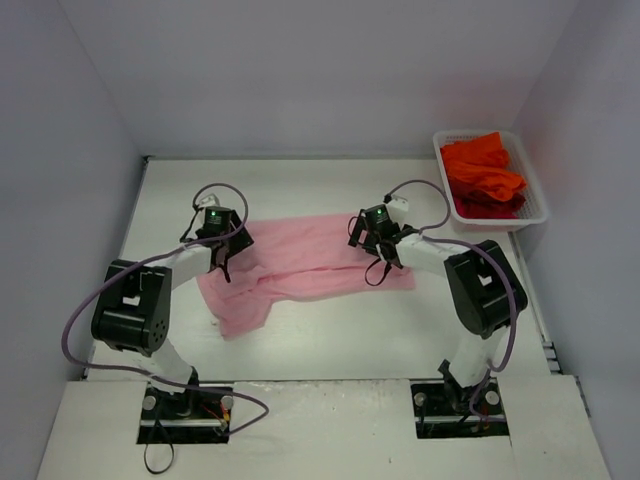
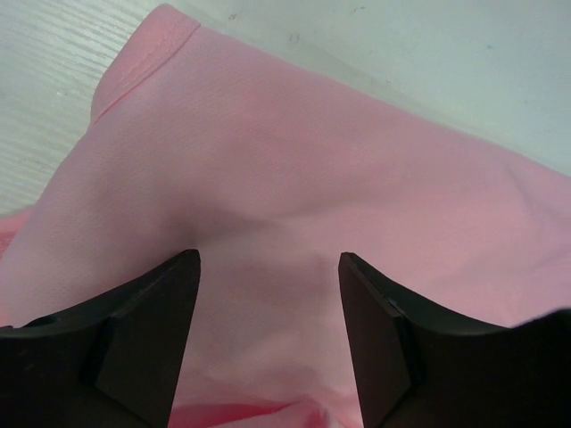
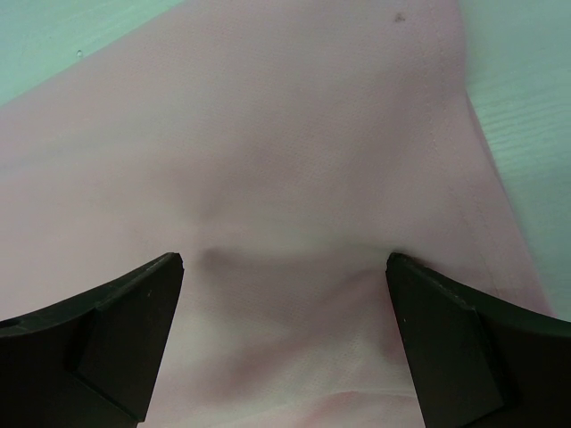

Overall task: Fold and stack the t-shirts
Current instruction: Fold the tshirt

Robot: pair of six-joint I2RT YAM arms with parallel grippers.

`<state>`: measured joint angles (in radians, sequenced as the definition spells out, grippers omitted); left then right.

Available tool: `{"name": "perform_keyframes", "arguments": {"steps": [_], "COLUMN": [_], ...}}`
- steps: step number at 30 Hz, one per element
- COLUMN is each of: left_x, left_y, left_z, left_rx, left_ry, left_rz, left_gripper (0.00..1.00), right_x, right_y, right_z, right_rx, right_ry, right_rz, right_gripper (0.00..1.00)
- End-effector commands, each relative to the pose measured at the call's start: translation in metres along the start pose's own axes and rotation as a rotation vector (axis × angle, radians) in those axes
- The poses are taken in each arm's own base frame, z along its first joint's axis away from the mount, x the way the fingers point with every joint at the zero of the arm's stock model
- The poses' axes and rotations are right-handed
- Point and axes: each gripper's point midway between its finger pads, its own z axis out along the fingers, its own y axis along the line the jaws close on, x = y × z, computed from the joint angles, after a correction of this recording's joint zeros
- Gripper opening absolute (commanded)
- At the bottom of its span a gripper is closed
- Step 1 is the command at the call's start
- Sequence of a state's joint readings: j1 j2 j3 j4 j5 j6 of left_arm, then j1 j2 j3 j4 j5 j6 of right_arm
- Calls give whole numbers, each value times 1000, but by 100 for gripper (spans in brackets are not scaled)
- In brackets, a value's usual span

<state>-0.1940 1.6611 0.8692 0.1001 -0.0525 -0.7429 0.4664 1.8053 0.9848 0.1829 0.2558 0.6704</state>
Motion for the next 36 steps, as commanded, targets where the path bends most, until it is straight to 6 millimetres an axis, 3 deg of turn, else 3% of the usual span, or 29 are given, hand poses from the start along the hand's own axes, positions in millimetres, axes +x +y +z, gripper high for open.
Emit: {"name": "perform_keyframes", "arguments": {"steps": [1, 5, 10, 14, 19, 25, 36], "left_x": [-43, -61, -62, -58, -33, 3, 47], "left_y": [-19, -25, -26, -27, -19, -21, -3], "left_z": [-26, -47, -78, -111, -124, -135, -140], "left_rx": [63, 68, 90, 124, 93, 81, 2], "left_ry": [-119, -158, -166, -187, -131, -95, -18], "left_rz": [-3, 0, -1, -9, -18, -4, -21], "left_gripper": [60, 64, 64, 64, 64, 64, 64], "right_x": [-34, -50, -63, -57, -37, -20, 2], "right_y": [5, 7, 6, -1, -15, -18, -30], "right_z": [-24, -35, -57, -72, -75, -78, -67], "right_rx": [-12, -13, -24, -43, -28, -38, -7], "right_ry": [-99, -131, -161, -161, -117, -91, -50], "right_rz": [4, -3, 0, 10, 21, 41, 40], "right_gripper": [95, 95, 95, 95, 95, 95, 95]}}
